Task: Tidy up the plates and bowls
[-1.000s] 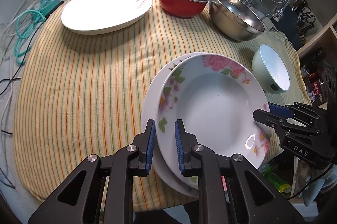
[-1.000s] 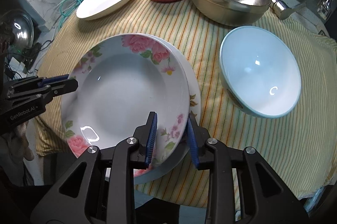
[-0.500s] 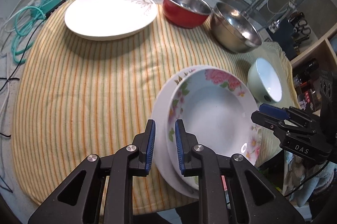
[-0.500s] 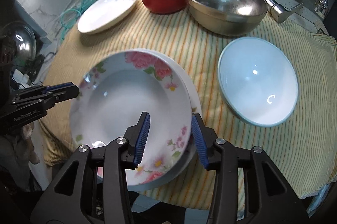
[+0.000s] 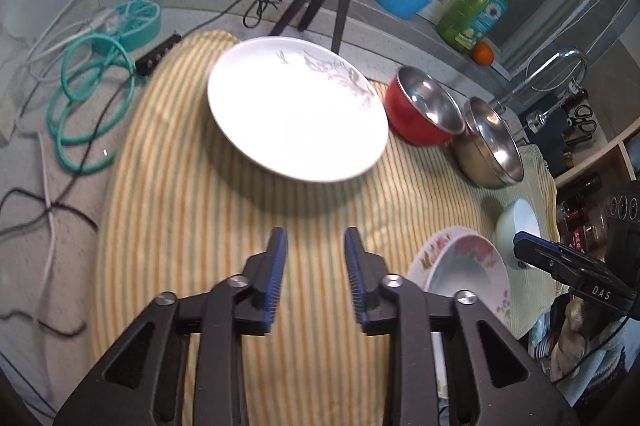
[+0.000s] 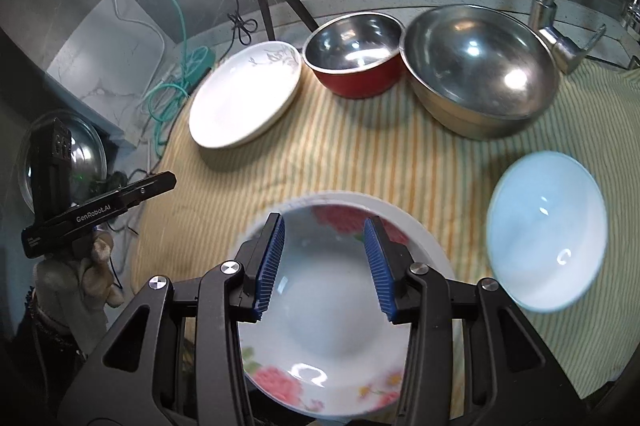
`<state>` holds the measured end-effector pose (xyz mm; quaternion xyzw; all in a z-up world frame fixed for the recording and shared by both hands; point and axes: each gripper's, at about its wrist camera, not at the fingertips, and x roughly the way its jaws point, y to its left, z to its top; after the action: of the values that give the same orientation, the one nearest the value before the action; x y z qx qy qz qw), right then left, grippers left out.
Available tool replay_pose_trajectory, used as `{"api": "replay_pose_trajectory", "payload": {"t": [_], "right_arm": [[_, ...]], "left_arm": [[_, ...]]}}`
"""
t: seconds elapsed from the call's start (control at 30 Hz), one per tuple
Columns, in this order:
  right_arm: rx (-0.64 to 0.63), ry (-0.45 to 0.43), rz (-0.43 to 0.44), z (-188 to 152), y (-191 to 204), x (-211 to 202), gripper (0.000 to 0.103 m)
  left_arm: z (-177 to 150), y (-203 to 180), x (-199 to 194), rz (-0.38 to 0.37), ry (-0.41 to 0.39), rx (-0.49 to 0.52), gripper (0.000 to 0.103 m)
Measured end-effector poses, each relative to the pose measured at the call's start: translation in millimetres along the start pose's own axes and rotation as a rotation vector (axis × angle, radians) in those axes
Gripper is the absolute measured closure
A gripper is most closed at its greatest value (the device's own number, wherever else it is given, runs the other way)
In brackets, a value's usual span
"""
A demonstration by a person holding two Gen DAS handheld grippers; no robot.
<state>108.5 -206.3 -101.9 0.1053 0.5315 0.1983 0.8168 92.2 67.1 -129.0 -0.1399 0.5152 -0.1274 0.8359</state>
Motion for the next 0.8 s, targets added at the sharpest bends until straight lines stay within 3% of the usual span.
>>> {"api": "replay_pose_trajectory", "payload": {"t": [0.07,0.27,0.57,0.8], "right_arm": [[0.028,-0.005,0.029,9.9,6.3,8.4,0.056],[0.075,-0.009,0.059,32.3,22.9,35.4,0.055],[0.146,-0.003,0.037,56.1,27.6,73.7,0.055],[0.189,0.016,0.008,73.6,20.0,103.1,0.061]], "left_arm": [[11.8,6.7,-1.4,-0.008,-0.011,0.02,0.061],[49.5,31.0,2.3,0.005,-0.04,0.058,0.061],[97.7,59.3,28.1,0.006,-0.048,0.076,0.062],[119.8,74.7,57.5,0.01,-0.02,0.062,0.072]]}}
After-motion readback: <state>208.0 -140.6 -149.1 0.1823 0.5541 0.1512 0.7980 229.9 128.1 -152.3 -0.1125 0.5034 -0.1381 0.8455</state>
